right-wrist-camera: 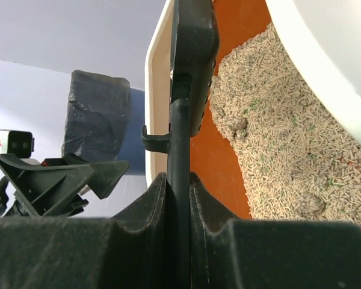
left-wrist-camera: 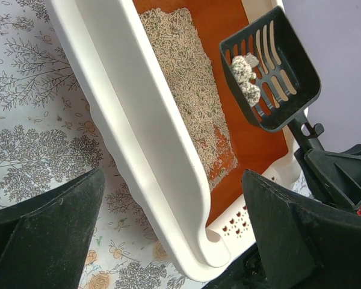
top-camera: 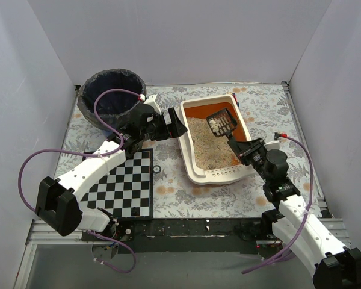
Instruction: Clean the litter box
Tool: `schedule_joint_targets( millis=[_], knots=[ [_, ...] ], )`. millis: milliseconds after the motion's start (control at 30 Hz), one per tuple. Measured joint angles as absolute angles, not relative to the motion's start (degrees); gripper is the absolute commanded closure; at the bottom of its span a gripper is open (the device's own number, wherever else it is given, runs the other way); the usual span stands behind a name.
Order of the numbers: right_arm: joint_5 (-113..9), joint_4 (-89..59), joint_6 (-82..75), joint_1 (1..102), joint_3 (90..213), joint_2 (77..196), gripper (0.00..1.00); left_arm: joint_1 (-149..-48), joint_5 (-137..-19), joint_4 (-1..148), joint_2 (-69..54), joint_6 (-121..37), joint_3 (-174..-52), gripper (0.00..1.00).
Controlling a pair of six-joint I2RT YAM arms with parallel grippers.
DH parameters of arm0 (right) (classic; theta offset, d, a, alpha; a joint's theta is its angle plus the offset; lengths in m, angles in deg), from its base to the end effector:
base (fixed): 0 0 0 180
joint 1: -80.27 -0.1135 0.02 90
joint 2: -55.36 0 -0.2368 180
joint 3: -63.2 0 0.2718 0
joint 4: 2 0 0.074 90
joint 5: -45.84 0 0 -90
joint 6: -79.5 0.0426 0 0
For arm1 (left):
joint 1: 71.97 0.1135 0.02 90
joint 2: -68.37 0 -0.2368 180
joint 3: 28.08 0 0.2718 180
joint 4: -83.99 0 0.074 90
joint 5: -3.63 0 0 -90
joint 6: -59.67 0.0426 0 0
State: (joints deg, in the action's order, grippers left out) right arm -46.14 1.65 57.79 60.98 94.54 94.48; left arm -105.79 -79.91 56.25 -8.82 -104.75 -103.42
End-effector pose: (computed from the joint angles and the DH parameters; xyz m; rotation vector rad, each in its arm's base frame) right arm 0.2089 0.0747 0.2177 0.7136 1.6349 1.1706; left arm 0.2801 -0.1934 0.2782 -0.7408 2.2245 -1.1828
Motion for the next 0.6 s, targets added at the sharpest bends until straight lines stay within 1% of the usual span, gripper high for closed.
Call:
schedule_joint_targets(
  millis=[167,367,500,600],
  knots=[
    [-44.9,-1.4,57.6,60.9,95.1,94.5,0.99,-105.8,-79.5,56.3,-8.8,-104.9,-103.4,0.02],
    [-44.6,-1.3,58.6,61.0,94.9,94.3,0.99,-105.8,-79.5,56.3,-8.8,-105.1,-103.4,0.02],
    [-47.6,2.7,58.8,61.1,94.0,95.9,0.99,-105.8,-79.5,56.3,-8.8,-105.2,-103.4,0.02],
    [-47.1,0.1,59.3,61.0,94.3,96.6,0.99,-105.8,-79.5,56.3,-8.8,-105.2,-103.4,0.02]
  ],
)
